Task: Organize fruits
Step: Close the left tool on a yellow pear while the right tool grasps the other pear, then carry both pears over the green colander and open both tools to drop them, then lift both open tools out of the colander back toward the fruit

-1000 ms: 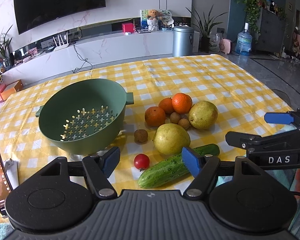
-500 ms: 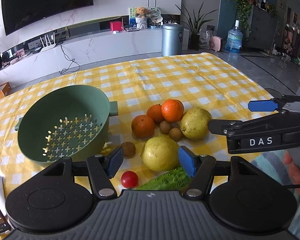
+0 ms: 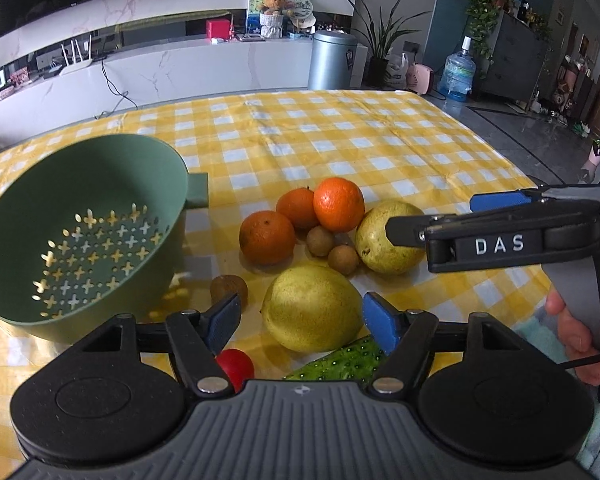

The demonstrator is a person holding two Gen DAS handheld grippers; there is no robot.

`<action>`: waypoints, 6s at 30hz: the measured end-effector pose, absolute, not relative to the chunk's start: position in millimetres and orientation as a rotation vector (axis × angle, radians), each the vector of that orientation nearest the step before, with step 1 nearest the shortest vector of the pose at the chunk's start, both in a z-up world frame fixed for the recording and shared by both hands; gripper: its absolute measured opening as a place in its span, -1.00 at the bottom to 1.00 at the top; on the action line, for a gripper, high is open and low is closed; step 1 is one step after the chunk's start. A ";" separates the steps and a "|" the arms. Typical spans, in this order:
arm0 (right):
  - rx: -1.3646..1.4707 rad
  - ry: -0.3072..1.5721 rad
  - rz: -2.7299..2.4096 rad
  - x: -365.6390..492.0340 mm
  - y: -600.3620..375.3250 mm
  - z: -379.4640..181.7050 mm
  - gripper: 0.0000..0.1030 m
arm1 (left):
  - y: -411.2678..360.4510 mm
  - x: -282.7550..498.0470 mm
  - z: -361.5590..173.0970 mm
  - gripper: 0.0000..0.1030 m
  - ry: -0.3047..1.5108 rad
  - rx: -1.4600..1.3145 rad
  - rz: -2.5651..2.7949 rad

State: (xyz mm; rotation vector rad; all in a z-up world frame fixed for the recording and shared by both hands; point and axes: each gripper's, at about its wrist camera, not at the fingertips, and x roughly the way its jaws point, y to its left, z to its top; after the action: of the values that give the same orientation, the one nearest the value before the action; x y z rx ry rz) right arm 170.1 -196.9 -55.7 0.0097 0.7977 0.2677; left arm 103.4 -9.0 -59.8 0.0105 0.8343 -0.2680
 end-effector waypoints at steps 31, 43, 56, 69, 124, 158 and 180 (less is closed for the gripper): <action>0.121 0.914 0.272 201.4 -193.0 -86.4 0.33 | 1.0 132.8 -96.2 0.52 0.932 -0.202 -0.333; 0.117 0.883 0.261 196.0 -196.2 -82.2 0.32 | -4.3 126.8 -93.3 0.49 0.895 -0.171 -0.328; 0.140 0.845 0.242 186.2 -203.1 -74.3 0.31 | 2.6 118.8 -81.2 0.49 0.856 -0.198 -0.287; 0.205 0.816 0.281 169.7 -211.2 -62.0 0.31 | 11.6 100.6 -52.9 0.49 0.793 -0.221 -0.244; -0.754 0.738 0.952 228.1 27.8 -28.2 0.30 | 144.4 190.9 -43.8 0.49 1.050 -0.148 0.095; -0.732 0.894 0.921 252.5 35.6 -29.8 0.55 | 129.5 205.8 -41.4 0.64 1.049 0.002 0.145; -0.343 0.802 0.571 194.1 -92.5 1.8 0.55 | 53.2 127.1 21.0 0.64 0.829 0.006 -0.052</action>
State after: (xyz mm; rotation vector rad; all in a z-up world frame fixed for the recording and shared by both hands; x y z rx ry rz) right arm 194.1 -92.5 1.8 -0.3427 0.8024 0.5708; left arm 127.1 53.2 21.0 0.0058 0.8293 -0.0521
